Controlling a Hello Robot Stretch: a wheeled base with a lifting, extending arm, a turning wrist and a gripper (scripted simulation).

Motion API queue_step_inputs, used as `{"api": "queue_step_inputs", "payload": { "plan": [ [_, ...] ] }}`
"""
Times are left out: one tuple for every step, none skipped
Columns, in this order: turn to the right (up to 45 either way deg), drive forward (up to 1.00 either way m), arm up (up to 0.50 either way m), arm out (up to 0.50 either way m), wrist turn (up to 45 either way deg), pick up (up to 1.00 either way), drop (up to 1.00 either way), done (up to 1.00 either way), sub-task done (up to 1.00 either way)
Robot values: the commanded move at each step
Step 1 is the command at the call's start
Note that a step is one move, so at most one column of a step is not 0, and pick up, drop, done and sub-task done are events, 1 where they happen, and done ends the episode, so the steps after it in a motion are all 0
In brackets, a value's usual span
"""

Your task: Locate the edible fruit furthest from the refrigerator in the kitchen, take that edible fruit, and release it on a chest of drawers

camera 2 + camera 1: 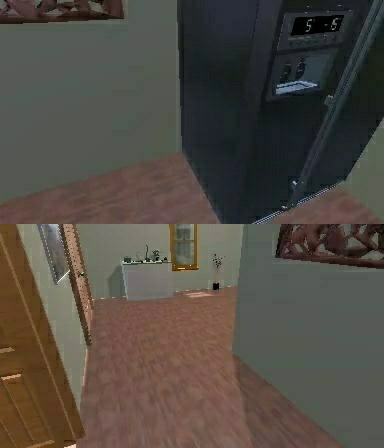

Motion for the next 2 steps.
{"api": "queue_step_inputs", "payload": {
  "plan": [
    [0.0, 1.00, 0.00, 0.00, 0.0, 0.00, 0.00, 0.00, 0.00],
    [-3.0, 0.00, 0.00, 0.00, 0.0, 0.00, 0.00, 0.00, 0.00]
  ]
}}
